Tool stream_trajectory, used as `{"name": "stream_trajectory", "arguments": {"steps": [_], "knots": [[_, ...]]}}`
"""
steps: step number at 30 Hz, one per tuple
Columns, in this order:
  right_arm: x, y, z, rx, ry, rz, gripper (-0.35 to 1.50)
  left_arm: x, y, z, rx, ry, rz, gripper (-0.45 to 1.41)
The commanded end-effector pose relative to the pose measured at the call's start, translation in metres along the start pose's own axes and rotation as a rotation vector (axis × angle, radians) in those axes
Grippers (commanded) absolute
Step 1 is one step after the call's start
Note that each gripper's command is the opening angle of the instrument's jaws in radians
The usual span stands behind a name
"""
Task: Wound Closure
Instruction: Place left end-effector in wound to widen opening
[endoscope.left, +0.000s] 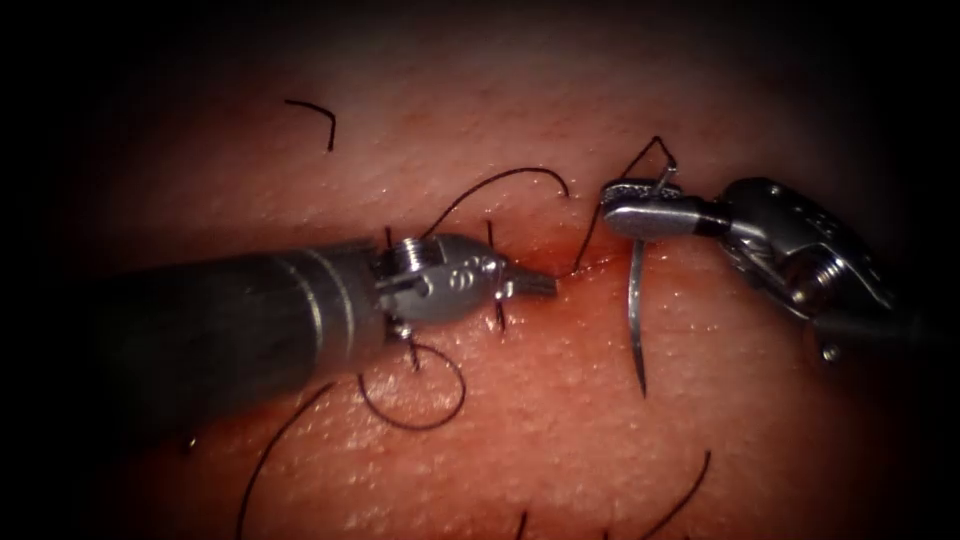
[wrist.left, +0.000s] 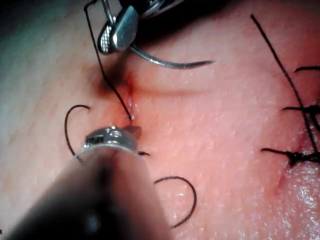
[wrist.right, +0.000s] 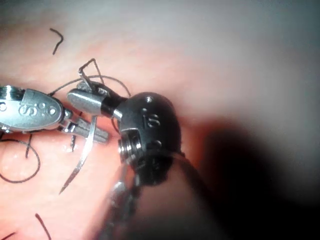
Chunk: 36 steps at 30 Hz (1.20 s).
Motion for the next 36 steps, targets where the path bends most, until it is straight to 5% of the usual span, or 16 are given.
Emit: {"name": "stream_trajectory", "arguments": {"steps": [1,21,34,36], "knots": [[-0.0003,0.0002,0.0007,0.016,0.0,-0.012,-0.35,0.0001,-0.0007,0.0008,0.004,0.0,-0.001,-0.45],[0.0016,0.0007,0.0012,0.083,0.002,-0.194,-0.35,-0.0027,-0.0038,0.0033,-0.054,-0.226,0.026,-0.45],[0.0022,0.0049,0.0038,0.082,0.019,-0.439,-0.35,-0.0034,-0.0017,0.0042,-0.11,-0.282,-0.033,-0.45],[0.0023,0.0054,0.0043,0.077,0.022,-0.511,-0.35,-0.0034,-0.0015,0.0042,-0.109,-0.282,-0.039,-0.33]]}}
